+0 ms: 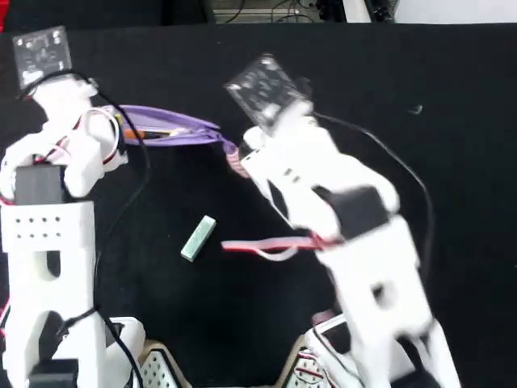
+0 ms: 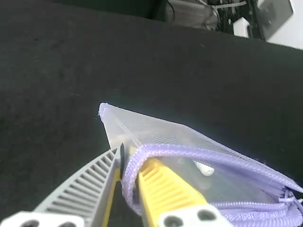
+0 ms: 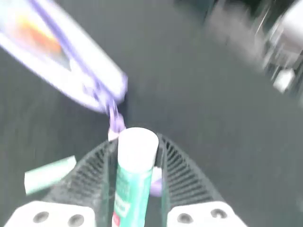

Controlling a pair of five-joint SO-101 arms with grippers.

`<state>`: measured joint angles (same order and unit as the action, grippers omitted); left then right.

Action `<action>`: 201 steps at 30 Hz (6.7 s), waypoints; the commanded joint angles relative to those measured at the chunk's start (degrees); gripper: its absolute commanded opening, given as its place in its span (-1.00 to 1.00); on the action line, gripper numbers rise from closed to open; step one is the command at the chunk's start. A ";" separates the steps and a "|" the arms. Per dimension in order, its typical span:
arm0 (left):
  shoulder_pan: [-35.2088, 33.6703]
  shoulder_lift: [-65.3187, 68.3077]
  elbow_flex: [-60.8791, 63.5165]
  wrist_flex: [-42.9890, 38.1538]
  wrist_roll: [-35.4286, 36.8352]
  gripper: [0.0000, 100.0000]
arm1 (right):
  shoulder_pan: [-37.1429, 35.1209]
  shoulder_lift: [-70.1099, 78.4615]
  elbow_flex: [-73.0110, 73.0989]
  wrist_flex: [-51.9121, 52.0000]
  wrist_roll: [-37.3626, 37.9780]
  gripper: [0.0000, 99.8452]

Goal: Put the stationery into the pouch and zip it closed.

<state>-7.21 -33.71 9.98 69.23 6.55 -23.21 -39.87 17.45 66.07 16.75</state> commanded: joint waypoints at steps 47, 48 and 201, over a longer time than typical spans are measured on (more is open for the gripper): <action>2.77 -1.05 2.33 -5.01 4.75 -0.94 | -13.54 4.44 46.55 -113.58 -12.04 -0.98; 2.68 -1.05 2.24 -5.01 4.84 -0.94 | -13.63 4.70 46.55 -112.18 -12.04 -0.98; -34.95 -0.44 10.24 -21.19 1.58 -0.94 | -20.48 62.90 -11.74 -3.43 -48.97 -0.62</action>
<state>-42.73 -32.57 20.97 49.54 8.66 -44.92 22.11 10.24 59.82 -30.73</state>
